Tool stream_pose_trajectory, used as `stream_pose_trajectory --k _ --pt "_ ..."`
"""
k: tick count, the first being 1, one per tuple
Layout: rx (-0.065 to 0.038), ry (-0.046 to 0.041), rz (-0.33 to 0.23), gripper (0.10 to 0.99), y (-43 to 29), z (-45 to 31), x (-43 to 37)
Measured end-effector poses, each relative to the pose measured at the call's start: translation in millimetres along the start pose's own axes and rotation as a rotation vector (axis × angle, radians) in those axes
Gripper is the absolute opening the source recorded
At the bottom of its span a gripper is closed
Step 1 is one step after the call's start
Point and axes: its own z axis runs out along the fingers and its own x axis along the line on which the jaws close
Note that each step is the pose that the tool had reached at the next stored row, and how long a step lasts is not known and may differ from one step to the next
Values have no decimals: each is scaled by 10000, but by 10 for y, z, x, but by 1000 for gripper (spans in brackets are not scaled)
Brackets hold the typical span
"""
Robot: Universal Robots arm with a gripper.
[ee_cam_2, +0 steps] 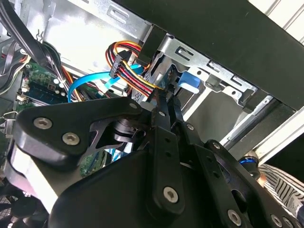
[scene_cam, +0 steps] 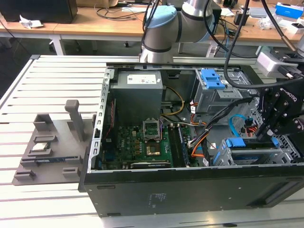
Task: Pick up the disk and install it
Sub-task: 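Insert the first disk wire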
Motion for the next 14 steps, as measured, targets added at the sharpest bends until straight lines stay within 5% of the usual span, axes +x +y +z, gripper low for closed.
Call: stream_pose_trajectory --k 3,4,7,10,14 --pt "0 -5 0 169 0 3 0" --pt "-1 -5 1 243 1 0 0" --pt "-1 -6 1 227 16 -217 -5" --pt "-1 -5 1 106 22 -305 -6" --pt "-1 -6 0 106 26 -365 0"
